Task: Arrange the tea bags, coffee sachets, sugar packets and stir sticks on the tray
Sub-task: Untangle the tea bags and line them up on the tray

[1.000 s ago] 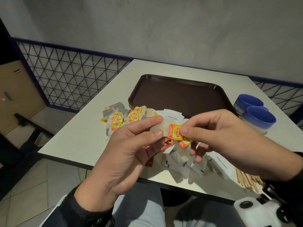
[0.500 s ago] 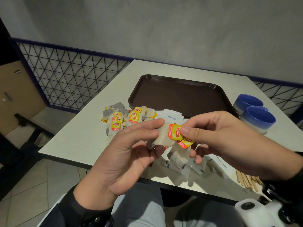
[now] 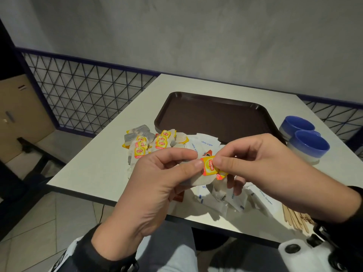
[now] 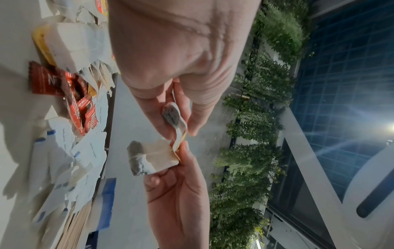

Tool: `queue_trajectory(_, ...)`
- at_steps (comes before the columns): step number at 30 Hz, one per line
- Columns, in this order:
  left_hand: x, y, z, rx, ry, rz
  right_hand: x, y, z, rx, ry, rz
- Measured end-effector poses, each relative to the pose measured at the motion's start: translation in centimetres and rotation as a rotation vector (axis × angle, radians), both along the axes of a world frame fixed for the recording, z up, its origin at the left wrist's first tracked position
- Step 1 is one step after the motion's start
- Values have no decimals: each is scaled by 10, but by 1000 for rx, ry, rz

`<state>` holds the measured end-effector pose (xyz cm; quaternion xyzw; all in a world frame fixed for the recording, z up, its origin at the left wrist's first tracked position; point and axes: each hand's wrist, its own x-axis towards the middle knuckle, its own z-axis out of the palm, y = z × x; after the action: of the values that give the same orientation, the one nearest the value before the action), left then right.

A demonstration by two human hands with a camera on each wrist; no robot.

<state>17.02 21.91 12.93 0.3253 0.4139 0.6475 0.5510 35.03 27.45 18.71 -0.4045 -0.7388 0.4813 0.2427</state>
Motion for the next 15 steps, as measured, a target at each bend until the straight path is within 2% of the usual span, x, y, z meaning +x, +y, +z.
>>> queue_trajectory(4,1,3,-3,8,8,59,0,-2,2,79,-36,2)
queue_trajectory(9,-2,7,-5,-16,-72,153,10,-1,13,223,-71,-26)
queue_trajectory(12,-3,11,-10,-24,-86,217,10,-6,25,239,-112,73)
queue_trajectory(15,0,13,-14,-10,-89,238,-3,-12,36,114,-49,243)
